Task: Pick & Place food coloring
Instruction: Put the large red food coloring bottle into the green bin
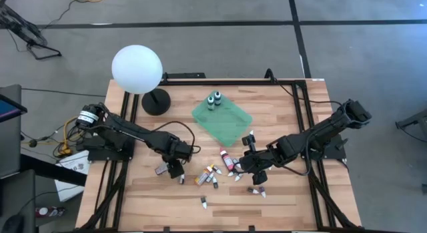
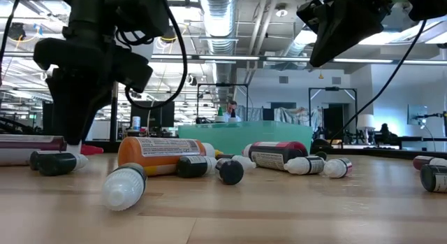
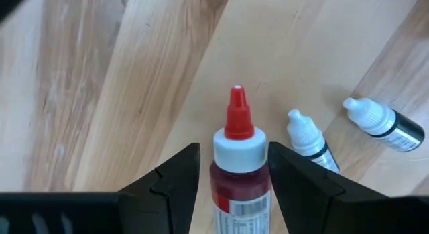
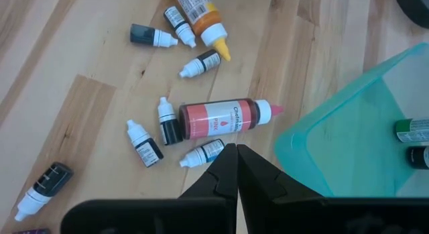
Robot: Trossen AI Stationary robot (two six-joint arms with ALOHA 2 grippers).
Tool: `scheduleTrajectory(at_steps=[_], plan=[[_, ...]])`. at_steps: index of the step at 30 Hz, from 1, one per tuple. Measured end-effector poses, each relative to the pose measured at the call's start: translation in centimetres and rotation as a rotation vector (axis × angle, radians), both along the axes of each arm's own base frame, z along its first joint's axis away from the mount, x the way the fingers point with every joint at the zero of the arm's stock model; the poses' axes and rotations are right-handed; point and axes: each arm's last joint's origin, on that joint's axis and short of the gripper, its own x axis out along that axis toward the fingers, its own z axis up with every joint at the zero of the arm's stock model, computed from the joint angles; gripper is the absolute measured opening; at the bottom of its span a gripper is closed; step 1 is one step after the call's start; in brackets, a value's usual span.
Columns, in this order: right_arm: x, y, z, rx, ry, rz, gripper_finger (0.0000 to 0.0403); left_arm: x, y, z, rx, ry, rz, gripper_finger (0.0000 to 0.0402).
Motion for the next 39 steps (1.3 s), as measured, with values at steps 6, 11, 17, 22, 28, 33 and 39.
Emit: scheduleTrajectory(at_steps=[6,11,17,22,28,33,39], plan=[[0.0,0.0,0.0,0.0,-0.001,0.0,0.0,0.2,0.3,0.0,-0.012,-0.01,-0.011,0.0169],[0.0,0.0,0.0,0.002,-0.004,0.0,0.0,0.3,0.4,0.0,-0.026,-0.017,-0.009,0.0169],[0.0,0.0,0.0,0.002,-0.004,-0.001,0.0,0.3,0.4,-0.1,-0.027,-0.014,-0.008,0.0169],[0.1,0.0,0.0,0.009,-0.009,-0.007,0.0,0.9,0.2,-2.4,-0.055,0.073,-0.017,0.0169],[0.1,0.0,0.0,0.009,-0.009,-0.007,0.0,1.2,0.1,-3.6,-0.061,0.122,-0.041,0.0169],[0.1,0.0,0.1,0.009,-0.012,-0.006,0.0,1.4,0.5,-3.2,-0.07,0.128,-0.039,0.0169],[0.1,0.0,0.1,0.01,-0.013,-0.007,0.0,1.7,1.1,-2.8,-0.08,0.144,-0.032,0.0169]])
